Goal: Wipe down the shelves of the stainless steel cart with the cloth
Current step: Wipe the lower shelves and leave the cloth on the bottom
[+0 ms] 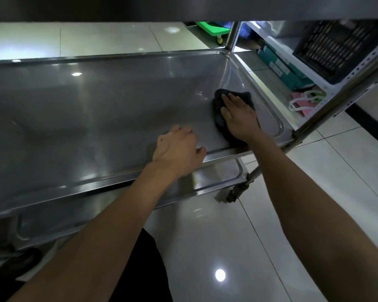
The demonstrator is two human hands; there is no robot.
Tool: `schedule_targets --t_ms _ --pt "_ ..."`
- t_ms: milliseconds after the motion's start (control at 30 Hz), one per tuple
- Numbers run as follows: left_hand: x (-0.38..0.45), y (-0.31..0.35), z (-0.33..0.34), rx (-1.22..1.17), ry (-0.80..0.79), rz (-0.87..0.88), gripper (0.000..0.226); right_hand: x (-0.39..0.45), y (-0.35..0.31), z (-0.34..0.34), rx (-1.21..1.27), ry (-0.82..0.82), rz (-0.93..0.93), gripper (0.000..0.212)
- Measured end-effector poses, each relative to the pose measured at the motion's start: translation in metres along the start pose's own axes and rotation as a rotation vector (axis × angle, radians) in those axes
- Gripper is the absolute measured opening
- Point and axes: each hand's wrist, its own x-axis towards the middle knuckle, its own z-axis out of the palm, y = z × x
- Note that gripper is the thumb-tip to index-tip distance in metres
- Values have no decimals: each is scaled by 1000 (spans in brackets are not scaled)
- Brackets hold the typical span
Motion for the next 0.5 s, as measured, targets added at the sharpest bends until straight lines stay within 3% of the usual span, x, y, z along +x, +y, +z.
schedule_targets --t_ms 133,200,333,500 --pt "-17 -45 -12 -173 111 5 43 10 -51 18 22 -48 -107 58" --pt "-30 -76 -17 -116 191 -52 47 15 -76 29 37 -94 -145 55" --pt "-55 -134 -18 3 174 -227 55 18 -143 49 54 -151 -249 52" --pt "-80 -161 -8 -31 185 -187 56 10 -233 71 85 -181 -400 51"
